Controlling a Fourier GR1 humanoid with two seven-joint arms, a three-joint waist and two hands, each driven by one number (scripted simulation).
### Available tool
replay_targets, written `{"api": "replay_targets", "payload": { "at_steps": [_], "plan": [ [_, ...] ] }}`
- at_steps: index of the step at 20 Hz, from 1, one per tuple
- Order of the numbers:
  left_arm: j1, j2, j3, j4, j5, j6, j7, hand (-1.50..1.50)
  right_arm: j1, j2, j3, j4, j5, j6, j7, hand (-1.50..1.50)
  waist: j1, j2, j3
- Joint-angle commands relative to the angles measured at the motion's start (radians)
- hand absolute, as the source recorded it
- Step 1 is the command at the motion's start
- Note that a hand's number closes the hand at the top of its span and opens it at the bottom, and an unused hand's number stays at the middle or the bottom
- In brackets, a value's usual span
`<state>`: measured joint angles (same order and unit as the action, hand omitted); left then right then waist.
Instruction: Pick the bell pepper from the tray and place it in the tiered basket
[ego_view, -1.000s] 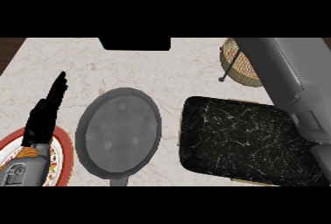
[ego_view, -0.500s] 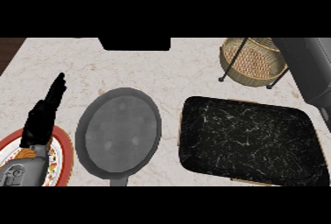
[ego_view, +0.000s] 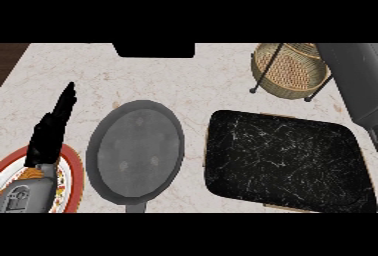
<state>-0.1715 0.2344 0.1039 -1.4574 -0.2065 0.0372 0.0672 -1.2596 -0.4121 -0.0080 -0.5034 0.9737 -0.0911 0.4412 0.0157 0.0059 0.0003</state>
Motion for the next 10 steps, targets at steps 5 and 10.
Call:
{"api": "replay_targets", "payload": {
  "at_steps": [5, 10],
  "plan": [
    [0.012, 0.02, 0.012, -0.035, 0.014, -0.031, 0.019, 0.0, 0.055, 0.025, -0.119, 0.073, -0.098, -0.048, -0.004, -1.5, 0.007, 0.001, 0.0],
    [0.02, 0.012, 0.019, -0.024, 0.006, -0.016, 0.011, 0.0, 0.077, 0.014, -0.178, -0.045, -0.162, -0.123, -0.044, -1.5, -0.006, -0.005, 0.0]
  ]
}}
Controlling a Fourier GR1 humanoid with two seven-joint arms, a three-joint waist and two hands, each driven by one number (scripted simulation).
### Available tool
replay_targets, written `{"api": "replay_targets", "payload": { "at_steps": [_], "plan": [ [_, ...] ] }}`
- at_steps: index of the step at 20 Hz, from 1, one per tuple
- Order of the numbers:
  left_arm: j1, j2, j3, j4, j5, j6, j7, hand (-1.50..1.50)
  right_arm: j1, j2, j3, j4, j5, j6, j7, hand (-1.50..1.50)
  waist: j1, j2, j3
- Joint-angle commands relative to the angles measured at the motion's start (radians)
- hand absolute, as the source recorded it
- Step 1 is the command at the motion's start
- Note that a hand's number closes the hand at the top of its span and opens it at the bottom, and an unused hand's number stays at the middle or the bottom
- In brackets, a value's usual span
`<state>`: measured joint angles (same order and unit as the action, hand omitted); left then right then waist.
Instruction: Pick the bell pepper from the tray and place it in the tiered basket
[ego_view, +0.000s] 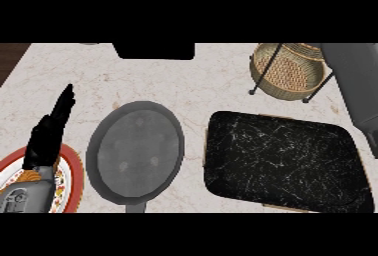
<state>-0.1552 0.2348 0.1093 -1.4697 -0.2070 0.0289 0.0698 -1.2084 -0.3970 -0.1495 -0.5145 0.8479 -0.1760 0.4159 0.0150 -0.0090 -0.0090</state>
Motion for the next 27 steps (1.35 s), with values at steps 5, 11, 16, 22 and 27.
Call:
{"api": "replay_targets", "payload": {
  "at_steps": [5, 11, 16, 22, 27],
  "plan": [
    [-0.003, -0.047, -0.022, 0.007, -0.035, 0.046, -0.004, 0.0, 0.057, 0.007, -0.071, -0.106, -0.063, -0.143, -0.034, -1.5, -0.01, 0.009, 0.009],
    [-0.002, 0.005, 0.021, -0.025, 0.006, -0.007, 0.025, 0.0, 0.088, -0.07, -0.093, -0.284, -0.089, -0.067, 0.1, -1.5, -0.024, 0.001, 0.009],
    [0.03, -0.003, 0.045, 0.039, 0.007, 0.013, -0.043, 0.0, 0.221, -0.137, -0.181, -0.446, -0.214, 0.071, 0.166, -1.5, -0.051, -0.004, 0.008],
    [0.012, -0.015, 0.034, 0.051, -0.022, 0.037, -0.035, 0.0, 0.463, -0.236, -0.284, -0.711, -0.372, 0.25, 0.16, -1.5, -0.061, -0.002, 0.009],
    [0.037, -0.027, 0.02, 0.01, -0.027, 0.037, -0.021, 0.0, 0.661, -0.279, -0.445, -0.913, -0.545, 0.346, 0.121, -1.5, -0.053, -0.002, 0.009]
  ]
}}
